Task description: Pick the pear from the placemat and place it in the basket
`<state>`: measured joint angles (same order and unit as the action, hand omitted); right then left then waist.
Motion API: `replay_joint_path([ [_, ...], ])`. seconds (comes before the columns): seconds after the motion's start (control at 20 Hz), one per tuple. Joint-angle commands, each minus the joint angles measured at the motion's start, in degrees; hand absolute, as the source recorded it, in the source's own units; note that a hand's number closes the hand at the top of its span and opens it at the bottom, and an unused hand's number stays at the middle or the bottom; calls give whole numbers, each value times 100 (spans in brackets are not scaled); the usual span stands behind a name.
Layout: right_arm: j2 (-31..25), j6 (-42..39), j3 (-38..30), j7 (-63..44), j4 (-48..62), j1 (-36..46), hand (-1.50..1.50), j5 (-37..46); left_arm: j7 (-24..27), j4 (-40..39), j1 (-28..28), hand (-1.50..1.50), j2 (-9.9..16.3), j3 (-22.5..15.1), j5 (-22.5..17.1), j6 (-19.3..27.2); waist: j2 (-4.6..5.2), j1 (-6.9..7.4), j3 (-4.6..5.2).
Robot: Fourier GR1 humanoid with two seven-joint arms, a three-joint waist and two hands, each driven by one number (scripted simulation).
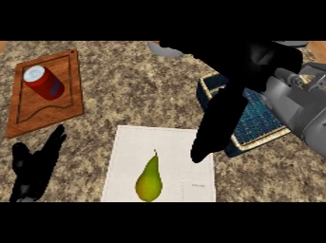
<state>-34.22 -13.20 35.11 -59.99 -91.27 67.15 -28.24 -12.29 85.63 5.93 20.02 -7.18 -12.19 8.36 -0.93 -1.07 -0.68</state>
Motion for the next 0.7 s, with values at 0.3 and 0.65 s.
replay_joint_path([
  [0.3,-495,-280,21,-718,-614,-197,-150,-694,-140,-272,483,0,-15,-74,-54,-274,58,65,72],
  [0.65,43,455,459,-163,-613,-794,-150,140,21,-365,536,0,-188,-151,149,-190,85,137,71],
])
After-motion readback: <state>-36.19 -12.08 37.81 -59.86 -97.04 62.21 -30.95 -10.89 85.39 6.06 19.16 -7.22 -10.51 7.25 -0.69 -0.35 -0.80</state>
